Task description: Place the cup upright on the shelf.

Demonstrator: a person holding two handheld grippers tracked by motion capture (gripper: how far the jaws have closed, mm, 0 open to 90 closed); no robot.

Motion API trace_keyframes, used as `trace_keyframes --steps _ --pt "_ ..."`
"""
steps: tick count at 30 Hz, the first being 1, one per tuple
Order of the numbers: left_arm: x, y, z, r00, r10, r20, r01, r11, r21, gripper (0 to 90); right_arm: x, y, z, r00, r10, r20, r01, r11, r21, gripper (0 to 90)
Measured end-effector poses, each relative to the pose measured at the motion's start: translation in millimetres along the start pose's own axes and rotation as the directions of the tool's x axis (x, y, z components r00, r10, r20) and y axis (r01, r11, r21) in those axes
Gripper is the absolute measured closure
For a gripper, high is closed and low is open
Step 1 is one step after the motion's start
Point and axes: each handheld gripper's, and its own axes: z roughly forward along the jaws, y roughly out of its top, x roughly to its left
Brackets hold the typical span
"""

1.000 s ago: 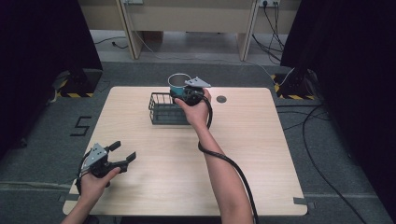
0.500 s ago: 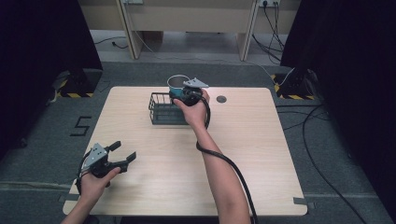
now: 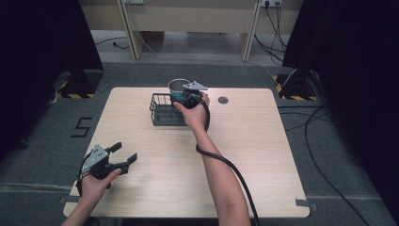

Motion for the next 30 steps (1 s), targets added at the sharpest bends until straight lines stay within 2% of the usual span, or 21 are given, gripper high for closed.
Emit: trace_keyframes --steps 30 --pt "0.1 -0.2 0.6 1.0 -0.001 0.001 0.001 1.0 0.0 15.1 1.2 -12.1 7.1 0.9998 0.007 0.018 -0.008 0.999 0.046 17.3"
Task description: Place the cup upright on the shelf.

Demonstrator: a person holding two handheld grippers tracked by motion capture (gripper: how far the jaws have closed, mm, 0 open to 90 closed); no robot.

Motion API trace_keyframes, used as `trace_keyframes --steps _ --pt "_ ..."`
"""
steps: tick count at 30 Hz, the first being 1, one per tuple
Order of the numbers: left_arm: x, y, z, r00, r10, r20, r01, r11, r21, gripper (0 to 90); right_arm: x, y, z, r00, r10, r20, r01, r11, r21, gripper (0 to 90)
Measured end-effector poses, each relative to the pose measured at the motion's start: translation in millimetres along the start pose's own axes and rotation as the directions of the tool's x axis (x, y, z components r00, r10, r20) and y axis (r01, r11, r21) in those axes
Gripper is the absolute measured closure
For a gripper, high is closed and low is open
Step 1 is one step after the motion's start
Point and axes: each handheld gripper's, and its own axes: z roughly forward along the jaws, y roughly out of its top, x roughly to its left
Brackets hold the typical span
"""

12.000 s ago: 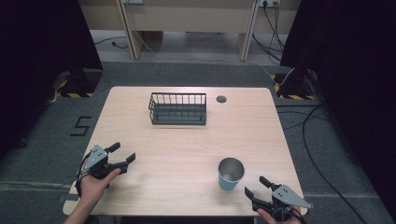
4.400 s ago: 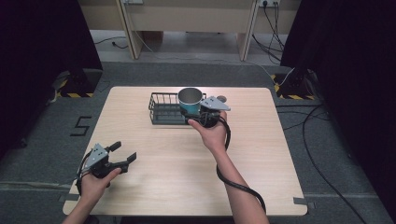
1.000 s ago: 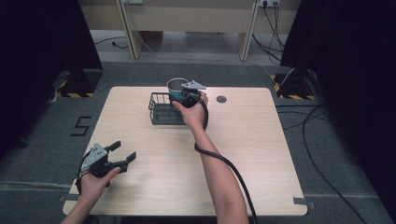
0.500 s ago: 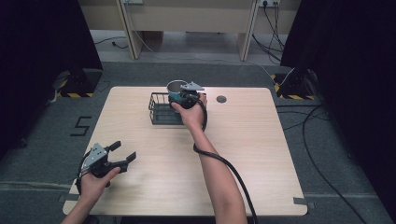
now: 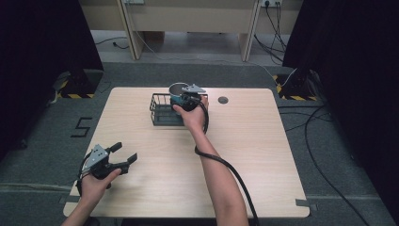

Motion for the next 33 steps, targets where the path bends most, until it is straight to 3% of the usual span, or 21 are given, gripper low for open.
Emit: trace_keyframes --steps 9,17,33 --pt "-0.3 -0.2 0.4 1.0 -0.001 0.002 0.001 1.0 0.003 15.2 1.1 0.2 -0.3 0.9999 -0.012 -0.011 0.012 1.0 0.013 16.7" --pt "-0.6 -0.2 0.9 1.0 -0.002 0.003 0.002 1.0 0.004 15.1 3.5 -1.6 -3.6 0.9998 -0.011 -0.016 0.011 1.0 -0.009 15.0" --pt "-0.7 -0.1 1.0 1.0 0.0 0.003 0.0 1.0 0.004 15.1 7.3 -5.6 -13.1 0.9998 0.015 -0.015 -0.015 1.0 -0.017 15.1"
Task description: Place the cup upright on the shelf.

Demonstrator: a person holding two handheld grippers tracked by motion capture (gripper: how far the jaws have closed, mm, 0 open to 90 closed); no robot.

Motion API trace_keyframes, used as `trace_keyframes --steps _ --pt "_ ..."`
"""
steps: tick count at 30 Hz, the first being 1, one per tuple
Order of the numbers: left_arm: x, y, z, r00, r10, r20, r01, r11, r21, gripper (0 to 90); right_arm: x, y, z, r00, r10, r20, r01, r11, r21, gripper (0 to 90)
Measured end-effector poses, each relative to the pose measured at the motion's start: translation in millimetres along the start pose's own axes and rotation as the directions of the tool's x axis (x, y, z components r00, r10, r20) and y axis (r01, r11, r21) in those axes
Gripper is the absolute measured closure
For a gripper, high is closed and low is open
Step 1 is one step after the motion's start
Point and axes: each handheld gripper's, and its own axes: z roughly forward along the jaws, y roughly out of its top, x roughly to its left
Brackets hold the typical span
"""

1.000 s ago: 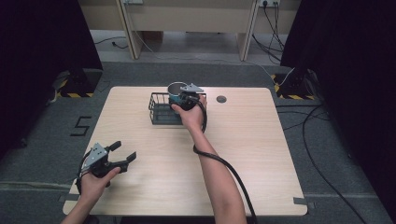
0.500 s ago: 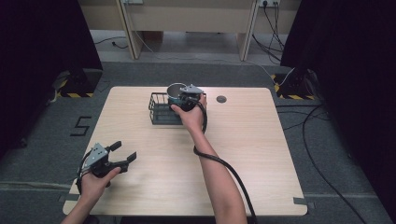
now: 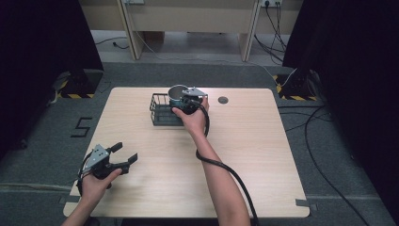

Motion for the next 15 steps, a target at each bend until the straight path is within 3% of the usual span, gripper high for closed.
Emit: trace_keyframes --steps 15 --pt "-0.5 -0.1 0.7 1.0 0.004 0.001 -0.004 1.0 0.004 15.1 -0.5 -3.8 -14.4 1.0 0.006 0.005 -0.006 1.0 0.009 15.3"
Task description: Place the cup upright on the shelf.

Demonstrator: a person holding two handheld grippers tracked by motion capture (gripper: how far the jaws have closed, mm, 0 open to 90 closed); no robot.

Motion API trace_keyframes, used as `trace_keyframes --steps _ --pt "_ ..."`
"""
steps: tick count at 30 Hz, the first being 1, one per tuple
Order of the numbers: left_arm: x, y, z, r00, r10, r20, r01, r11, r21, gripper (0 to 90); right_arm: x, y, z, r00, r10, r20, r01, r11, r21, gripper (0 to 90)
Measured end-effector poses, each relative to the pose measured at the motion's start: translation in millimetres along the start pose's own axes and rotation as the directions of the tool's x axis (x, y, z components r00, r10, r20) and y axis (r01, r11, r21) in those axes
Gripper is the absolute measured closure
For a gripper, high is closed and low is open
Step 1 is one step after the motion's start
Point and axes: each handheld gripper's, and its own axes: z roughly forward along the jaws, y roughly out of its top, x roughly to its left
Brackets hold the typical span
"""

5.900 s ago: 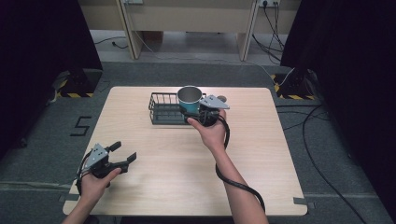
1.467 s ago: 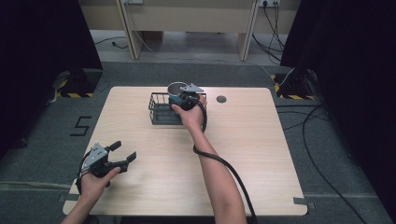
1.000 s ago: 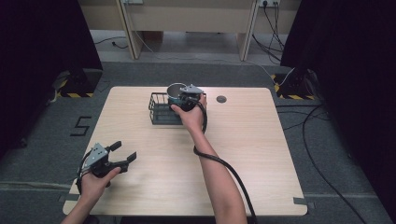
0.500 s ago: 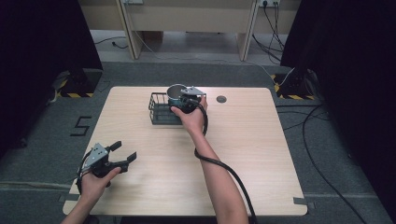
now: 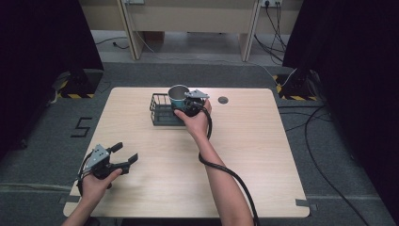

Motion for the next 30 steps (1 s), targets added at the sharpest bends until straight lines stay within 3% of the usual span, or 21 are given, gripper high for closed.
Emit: trace_keyframes --steps 6,30 --pt "-0.1 0.0 0.1 1.0 0.0 0.0 0.0 1.0 0.0 15.1 1.9 -0.9 -5.5 0.9999 -0.01 -0.005 0.01 1.0 0.018 15.3" --pt "-1.0 -0.5 1.2 1.0 0.004 0.0 -0.004 1.0 0.002 15.0 -1.9 -2.8 -35.1 0.9994 -0.032 -0.013 0.032 0.999 -0.022 15.5"
